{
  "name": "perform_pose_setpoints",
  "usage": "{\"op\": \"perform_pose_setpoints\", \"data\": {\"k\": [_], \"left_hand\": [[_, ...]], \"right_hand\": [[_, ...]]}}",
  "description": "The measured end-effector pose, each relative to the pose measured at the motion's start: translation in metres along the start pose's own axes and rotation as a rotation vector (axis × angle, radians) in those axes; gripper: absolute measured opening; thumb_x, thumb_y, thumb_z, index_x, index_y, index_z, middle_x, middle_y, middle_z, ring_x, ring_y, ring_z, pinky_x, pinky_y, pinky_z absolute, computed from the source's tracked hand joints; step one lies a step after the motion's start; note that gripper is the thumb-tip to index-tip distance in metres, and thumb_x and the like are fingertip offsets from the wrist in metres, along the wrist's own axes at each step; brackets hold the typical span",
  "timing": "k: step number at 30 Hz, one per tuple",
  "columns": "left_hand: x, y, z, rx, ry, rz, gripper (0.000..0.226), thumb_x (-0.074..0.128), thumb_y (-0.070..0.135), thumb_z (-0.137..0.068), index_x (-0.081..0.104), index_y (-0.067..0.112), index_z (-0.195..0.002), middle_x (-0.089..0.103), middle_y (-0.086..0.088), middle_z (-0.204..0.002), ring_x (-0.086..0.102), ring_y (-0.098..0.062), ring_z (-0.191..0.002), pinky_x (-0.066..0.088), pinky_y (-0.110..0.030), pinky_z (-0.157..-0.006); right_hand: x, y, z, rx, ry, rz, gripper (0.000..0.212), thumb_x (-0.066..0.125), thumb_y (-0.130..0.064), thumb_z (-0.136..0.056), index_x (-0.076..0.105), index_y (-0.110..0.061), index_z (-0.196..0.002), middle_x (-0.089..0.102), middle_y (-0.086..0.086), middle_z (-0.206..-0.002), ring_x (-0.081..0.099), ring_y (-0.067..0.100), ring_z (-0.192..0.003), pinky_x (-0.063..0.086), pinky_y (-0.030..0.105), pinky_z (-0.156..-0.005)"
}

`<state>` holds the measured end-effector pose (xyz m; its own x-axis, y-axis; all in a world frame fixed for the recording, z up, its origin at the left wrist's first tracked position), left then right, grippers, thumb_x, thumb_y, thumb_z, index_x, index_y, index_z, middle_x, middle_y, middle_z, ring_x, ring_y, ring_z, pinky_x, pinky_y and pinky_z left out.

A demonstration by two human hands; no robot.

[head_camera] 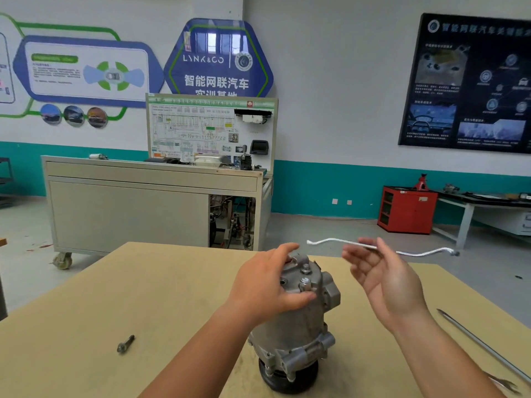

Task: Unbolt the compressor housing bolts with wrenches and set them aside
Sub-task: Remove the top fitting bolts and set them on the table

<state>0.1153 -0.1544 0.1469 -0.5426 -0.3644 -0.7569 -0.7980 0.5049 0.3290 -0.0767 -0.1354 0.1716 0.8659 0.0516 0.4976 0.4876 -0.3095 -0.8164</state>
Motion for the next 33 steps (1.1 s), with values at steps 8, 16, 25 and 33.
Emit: {"op": "perform_pose_setpoints", "data": {"k": [8, 16, 25, 33], "left_hand": [[-0.001, 0.003, 0.000, 0.030, 0.001, -0.050, 0.065, 0.061, 0.069, -0.072, 0.046, 0.045, -0.131, 0.057, 0.015, -0.108, 0.049, -0.005, -0.099, 0.030, -0.017, -0.071], [-0.001, 0.001, -0.001, 0.045, 0.006, -0.011, 0.058, 0.065, 0.066, -0.073, 0.055, 0.045, -0.126, 0.059, 0.012, -0.113, 0.051, -0.007, -0.102, 0.035, -0.018, -0.075], [0.000, 0.000, -0.001, 0.063, -0.004, 0.011, 0.052, 0.064, 0.066, -0.075, 0.056, 0.047, -0.123, 0.057, 0.013, -0.115, 0.049, -0.007, -0.104, 0.035, -0.020, -0.077], [-0.003, 0.004, 0.000, 0.070, -0.012, -0.017, 0.069, 0.063, 0.066, -0.075, 0.040, 0.048, -0.138, 0.056, 0.012, -0.117, 0.049, -0.009, -0.107, 0.033, -0.018, -0.077]], "right_hand": [[0.002, 0.008, 0.039, -0.201, -0.096, 0.405, 0.035, 0.035, -0.035, -0.086, 0.055, -0.008, -0.096, 0.075, 0.007, -0.087, 0.071, 0.017, -0.082, 0.051, 0.017, -0.059], [0.001, 0.011, 0.036, -0.205, -0.157, 0.492, 0.033, 0.038, -0.035, -0.087, 0.058, -0.010, -0.097, 0.074, 0.006, -0.082, 0.071, 0.015, -0.074, 0.050, 0.018, -0.053], [-0.010, 0.034, -0.071, 0.147, 0.136, 0.471, 0.025, 0.042, -0.028, -0.100, 0.061, -0.016, -0.092, 0.045, -0.002, -0.063, 0.038, 0.009, -0.054, 0.031, 0.022, -0.048], [0.024, 0.049, -0.099, 0.239, 0.064, 0.199, 0.025, 0.042, -0.021, -0.099, 0.059, -0.013, -0.084, 0.033, -0.008, -0.040, 0.028, 0.004, -0.035, 0.025, 0.017, -0.036]]}}
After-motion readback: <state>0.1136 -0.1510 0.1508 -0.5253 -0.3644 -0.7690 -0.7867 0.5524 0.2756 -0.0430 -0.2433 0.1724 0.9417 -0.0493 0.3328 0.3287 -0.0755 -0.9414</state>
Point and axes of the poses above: each hand's wrist, its own z-axis away from the middle knuckle, its own x-axis out of the palm, y = z × x, the point moved 3 cm from there along -z, towards the middle knuckle
